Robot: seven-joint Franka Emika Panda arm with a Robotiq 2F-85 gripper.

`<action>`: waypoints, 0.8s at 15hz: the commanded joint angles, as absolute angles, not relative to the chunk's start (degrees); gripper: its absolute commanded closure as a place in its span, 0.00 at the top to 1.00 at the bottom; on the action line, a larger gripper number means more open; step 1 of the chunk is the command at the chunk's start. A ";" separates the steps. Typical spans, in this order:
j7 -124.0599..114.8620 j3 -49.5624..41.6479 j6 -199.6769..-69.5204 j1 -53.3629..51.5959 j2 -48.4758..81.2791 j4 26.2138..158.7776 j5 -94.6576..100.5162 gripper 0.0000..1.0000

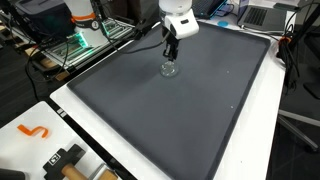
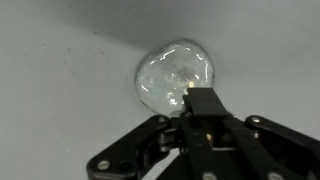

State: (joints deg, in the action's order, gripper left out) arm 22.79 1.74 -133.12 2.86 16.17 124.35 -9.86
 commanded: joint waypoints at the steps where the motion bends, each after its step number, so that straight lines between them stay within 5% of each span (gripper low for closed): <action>1: 21.25 1.61 -132.87 3.19 15.33 124.31 -8.04 0.03; 12: 19.42 0.55 -131.69 3.00 10.16 123.60 -5.67 0.03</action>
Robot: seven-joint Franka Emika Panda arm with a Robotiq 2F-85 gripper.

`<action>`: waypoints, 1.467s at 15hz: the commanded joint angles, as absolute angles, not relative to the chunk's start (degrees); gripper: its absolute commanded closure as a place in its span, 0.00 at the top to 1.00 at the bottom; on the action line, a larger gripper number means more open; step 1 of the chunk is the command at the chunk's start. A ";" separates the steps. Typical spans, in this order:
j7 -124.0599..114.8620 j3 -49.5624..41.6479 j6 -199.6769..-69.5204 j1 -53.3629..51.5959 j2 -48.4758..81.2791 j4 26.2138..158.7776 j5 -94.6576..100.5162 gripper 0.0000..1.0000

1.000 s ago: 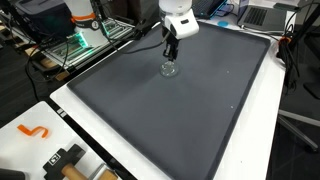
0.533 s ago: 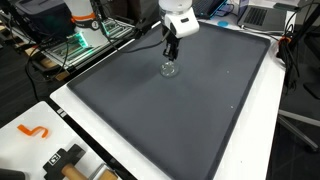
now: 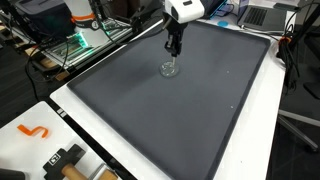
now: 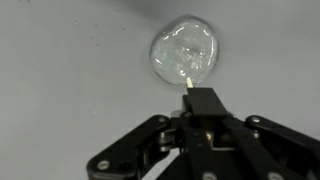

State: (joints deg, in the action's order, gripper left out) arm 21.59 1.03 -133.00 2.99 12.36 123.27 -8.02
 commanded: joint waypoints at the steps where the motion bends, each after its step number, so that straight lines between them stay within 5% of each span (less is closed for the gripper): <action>1: 19.19 0.47 -131.58 2.97 9.73 123.51 -5.36 0.03; 4: 18.32 0.29 -131.22 2.84 8.73 123.41 -4.74 0.03; 5: 20.11 0.75 -132.57 3.07 9.98 122.90 -6.48 0.13; 22: 2.95 1.48 -129.90 -3.45 9.13 121.07 11.18 0.03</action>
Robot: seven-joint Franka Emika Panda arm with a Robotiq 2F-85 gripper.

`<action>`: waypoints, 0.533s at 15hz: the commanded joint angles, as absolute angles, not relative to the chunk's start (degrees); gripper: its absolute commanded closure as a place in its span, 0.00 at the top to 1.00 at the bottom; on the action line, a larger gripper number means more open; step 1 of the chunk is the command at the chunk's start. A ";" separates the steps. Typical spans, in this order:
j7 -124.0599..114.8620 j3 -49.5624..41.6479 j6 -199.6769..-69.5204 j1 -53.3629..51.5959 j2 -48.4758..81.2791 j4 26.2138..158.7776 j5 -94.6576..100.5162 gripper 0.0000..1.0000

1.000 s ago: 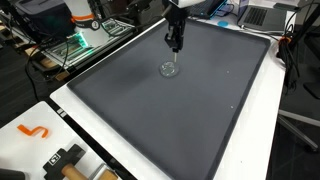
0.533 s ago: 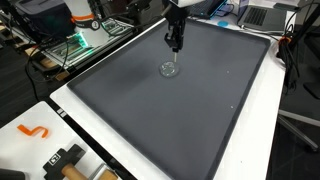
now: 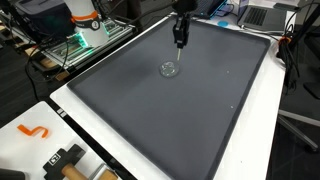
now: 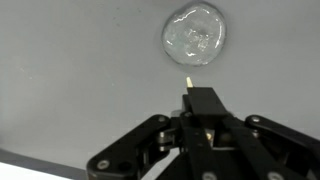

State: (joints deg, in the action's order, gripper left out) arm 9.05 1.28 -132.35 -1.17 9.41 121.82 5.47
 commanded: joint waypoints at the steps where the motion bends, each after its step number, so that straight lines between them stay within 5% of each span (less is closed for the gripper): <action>1: 0.40 1.64 -129.48 -4.38 9.45 120.71 13.44 0.03; 8: -12.83 3.18 -122.30 -9.71 11.56 117.96 25.90 0.03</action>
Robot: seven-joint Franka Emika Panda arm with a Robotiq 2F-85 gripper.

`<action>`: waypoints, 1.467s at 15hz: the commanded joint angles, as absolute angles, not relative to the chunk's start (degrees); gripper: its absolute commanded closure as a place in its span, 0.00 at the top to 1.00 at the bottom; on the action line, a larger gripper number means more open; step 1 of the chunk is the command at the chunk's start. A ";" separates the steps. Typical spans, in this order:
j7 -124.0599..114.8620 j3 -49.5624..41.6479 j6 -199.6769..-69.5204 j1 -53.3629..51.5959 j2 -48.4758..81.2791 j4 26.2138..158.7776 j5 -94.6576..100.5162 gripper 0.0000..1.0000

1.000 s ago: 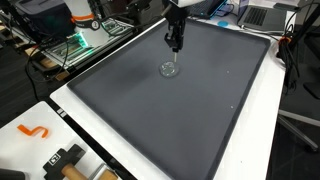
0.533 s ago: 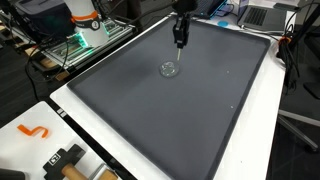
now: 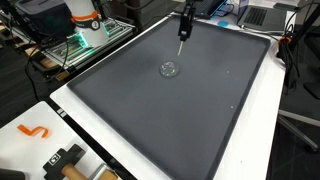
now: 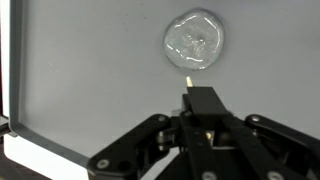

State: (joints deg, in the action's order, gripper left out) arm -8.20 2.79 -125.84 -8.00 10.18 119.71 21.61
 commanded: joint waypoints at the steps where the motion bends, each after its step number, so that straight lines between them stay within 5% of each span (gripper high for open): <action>1: -13.56 3.44 -121.44 -10.14 11.87 117.60 26.56 0.03; 22: -32.62 3.30 -114.28 -16.04 19.47 111.30 35.38 0.03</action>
State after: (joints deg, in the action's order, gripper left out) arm -29.71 3.94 -116.34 -14.69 18.42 112.38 33.32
